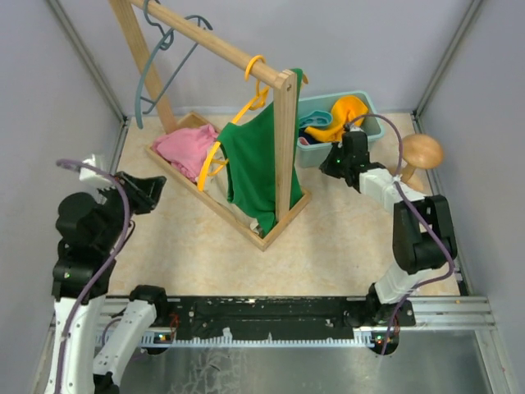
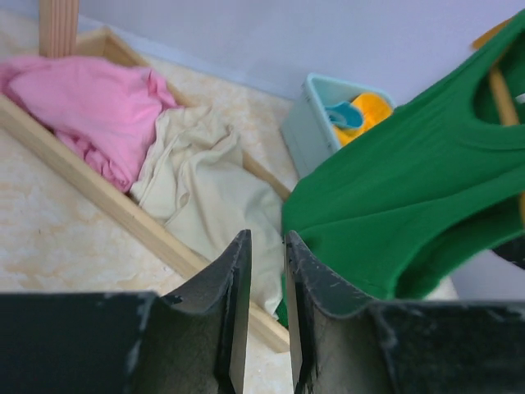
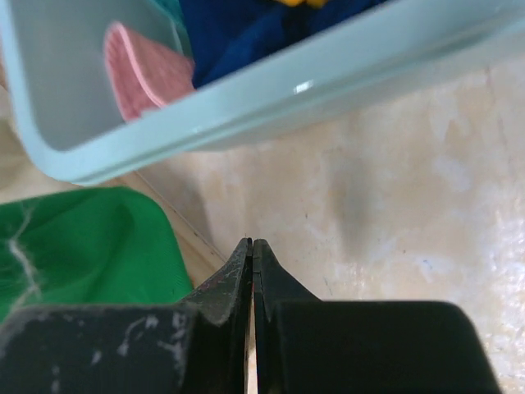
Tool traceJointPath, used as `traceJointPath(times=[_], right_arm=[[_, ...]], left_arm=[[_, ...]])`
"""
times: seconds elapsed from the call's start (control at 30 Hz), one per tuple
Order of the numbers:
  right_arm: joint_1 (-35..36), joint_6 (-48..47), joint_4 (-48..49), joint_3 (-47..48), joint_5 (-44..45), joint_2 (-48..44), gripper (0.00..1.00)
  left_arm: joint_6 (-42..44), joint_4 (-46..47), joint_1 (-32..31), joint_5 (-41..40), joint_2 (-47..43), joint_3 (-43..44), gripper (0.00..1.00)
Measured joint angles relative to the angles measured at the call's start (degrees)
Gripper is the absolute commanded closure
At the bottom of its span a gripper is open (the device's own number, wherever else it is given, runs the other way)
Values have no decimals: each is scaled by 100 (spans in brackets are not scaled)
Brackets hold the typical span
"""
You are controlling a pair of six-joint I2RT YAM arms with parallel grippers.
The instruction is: Stack the hats
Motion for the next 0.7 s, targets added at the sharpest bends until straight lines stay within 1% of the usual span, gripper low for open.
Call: traceJointPath(times=[0.13,0.3,0.47,0.57,0.7], right_arm=[[111,138,-203,31,-127,376,100],[313,245,-313,144,-136,944,100],[741,321,-450,396,-192,1211,100],[1060,367,-479,494,-44,1224,100],[1652,531,-603,734,103,1272,100]], left_arm=[[116,-223,0,35,44,973,73],[133,-120,0,529,310,2015,73],[0,26,0,1172,1086,3322,75],[-76,195,0,1561,1532,4065,73],[-249,424,0,2039,1993,4999,72]])
